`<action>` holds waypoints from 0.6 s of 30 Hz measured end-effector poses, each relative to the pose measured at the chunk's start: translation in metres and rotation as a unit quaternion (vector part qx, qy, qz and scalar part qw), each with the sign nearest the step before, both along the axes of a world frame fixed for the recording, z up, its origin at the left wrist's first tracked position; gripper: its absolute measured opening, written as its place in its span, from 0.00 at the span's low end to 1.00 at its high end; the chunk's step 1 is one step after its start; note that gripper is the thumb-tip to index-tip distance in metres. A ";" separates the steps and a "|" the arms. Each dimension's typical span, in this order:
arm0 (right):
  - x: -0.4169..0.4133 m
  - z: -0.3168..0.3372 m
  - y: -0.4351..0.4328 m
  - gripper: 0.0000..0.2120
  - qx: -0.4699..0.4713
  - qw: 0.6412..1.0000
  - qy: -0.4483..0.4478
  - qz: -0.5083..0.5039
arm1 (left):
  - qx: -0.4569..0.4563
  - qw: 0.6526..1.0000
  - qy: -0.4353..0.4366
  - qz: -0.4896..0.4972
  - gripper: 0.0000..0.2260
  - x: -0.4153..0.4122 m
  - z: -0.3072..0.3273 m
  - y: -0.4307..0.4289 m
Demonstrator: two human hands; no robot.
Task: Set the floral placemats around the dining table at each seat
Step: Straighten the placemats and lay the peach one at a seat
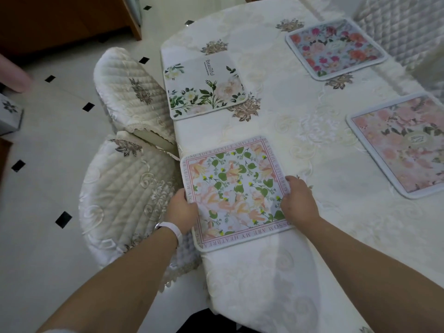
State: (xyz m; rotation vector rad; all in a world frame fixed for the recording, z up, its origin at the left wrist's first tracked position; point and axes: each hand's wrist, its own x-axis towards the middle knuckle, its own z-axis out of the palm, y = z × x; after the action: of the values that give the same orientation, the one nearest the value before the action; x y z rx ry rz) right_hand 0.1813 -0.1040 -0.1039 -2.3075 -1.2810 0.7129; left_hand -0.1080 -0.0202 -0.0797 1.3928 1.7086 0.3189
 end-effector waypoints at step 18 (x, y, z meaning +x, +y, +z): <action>0.007 0.016 -0.042 0.27 -0.084 0.994 -0.020 0.062 | 0.057 0.989 0.095 -0.097 0.22 0.002 -0.007 -0.087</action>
State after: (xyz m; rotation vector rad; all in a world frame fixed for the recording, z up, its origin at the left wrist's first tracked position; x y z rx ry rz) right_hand 0.1882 -0.1457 -0.0876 -2.4000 -1.4439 0.8503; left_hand -0.1058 -0.1076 -0.0865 1.7063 1.7111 0.1828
